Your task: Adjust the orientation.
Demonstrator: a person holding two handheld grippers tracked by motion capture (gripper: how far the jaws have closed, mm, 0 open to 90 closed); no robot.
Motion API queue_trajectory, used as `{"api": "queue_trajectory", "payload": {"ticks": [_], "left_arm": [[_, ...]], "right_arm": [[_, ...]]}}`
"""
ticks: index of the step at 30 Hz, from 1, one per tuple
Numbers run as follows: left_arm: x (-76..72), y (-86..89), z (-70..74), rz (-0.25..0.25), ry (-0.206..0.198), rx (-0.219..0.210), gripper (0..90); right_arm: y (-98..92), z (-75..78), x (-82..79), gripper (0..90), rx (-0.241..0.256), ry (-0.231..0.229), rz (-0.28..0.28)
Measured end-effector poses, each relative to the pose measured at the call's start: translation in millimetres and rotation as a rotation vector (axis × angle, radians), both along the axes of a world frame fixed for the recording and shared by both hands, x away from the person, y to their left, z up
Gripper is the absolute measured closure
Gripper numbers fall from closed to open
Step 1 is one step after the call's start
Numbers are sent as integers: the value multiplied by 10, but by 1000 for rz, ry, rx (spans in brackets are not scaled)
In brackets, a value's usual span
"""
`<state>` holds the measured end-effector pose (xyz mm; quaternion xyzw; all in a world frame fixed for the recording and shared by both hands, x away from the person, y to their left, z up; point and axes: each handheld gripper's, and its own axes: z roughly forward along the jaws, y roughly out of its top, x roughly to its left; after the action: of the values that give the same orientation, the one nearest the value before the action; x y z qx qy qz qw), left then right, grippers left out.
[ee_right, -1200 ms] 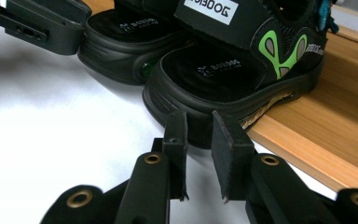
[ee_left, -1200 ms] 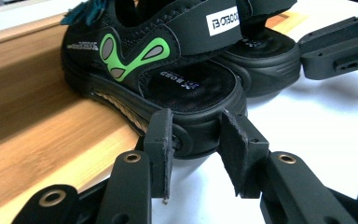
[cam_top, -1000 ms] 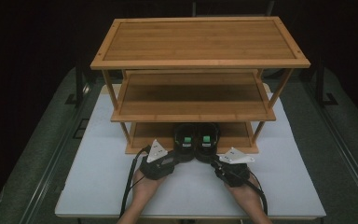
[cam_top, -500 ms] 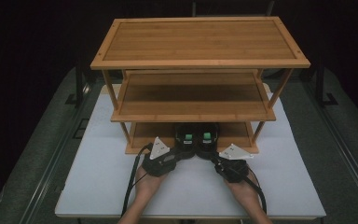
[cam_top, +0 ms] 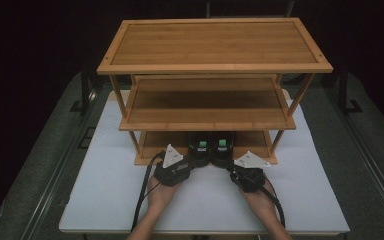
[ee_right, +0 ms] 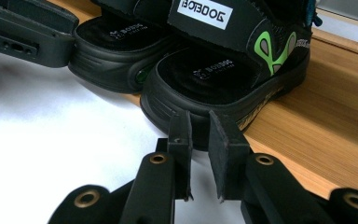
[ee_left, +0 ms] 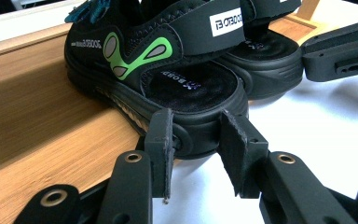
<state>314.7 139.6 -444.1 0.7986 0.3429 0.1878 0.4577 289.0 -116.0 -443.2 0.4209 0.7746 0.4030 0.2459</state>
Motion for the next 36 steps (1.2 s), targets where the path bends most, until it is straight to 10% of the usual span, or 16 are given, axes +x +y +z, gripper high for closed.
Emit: {"api": "queue_trajectory", "payload": {"ticks": [36], "left_arm": [[152,-39,-51,53,7,-35,664]], "right_arm": [[45,-26,172,783,11,-12,-48]]}}
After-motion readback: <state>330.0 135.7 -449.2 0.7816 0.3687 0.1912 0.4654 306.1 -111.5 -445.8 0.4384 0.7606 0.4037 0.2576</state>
